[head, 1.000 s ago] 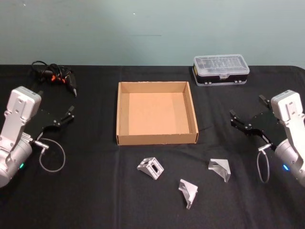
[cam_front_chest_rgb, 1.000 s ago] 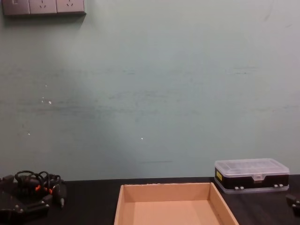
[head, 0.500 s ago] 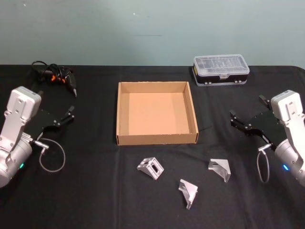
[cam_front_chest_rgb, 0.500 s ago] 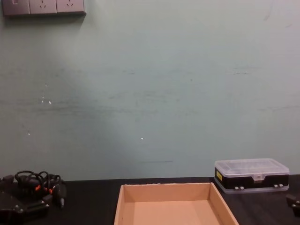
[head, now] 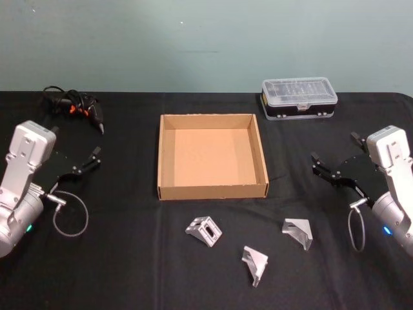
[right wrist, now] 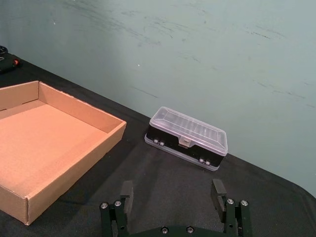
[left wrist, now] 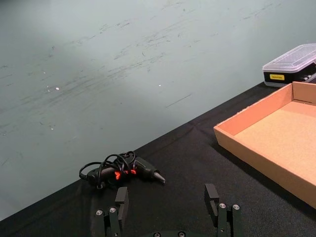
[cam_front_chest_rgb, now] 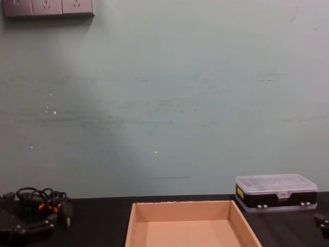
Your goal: Use one hand to pick up the angle iron from the table and place it into the box.
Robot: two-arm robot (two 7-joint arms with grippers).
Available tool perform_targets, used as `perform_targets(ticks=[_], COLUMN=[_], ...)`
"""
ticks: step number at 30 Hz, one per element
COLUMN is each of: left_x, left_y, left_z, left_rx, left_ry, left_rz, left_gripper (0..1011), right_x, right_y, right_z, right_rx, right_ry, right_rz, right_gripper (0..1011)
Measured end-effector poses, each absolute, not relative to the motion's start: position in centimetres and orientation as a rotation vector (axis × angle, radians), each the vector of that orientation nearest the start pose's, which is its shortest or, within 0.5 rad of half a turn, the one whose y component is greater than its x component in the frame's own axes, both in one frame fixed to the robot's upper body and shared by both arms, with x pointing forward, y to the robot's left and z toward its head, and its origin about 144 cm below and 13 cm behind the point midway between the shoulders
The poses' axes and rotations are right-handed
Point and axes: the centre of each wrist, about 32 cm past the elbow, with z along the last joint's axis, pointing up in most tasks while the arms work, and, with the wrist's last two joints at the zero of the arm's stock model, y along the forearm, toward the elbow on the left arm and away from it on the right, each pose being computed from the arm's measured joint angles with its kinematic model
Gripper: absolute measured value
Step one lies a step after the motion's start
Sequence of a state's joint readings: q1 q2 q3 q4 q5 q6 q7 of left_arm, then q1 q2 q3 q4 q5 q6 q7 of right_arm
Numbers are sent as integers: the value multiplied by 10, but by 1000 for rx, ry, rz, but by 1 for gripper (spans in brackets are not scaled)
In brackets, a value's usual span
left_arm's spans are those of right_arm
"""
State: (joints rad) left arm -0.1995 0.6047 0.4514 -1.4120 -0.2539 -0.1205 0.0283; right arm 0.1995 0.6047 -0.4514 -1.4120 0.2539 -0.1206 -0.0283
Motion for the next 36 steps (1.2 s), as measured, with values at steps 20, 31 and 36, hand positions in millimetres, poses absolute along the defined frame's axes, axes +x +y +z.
perform_targets(ticks=[20, 31, 36], left_x=[489, 489, 489], left_y=[310, 310, 310], left_z=[1140, 1140, 1140], left_rx=[305, 304, 304], left_ry=[-285, -285, -285], left_rz=[1248, 1248, 1248], left_gripper=[1011, 1011, 1011], right_x=[489, 475, 456], right_y=[-310, -309, -307], right_z=[1140, 1149, 1159], right_rx=[-304, -270, -274], right_ry=[-285, -284, -247], right_rz=[-1248, -1232, -1188], right_gripper=[1003, 1003, 1003])
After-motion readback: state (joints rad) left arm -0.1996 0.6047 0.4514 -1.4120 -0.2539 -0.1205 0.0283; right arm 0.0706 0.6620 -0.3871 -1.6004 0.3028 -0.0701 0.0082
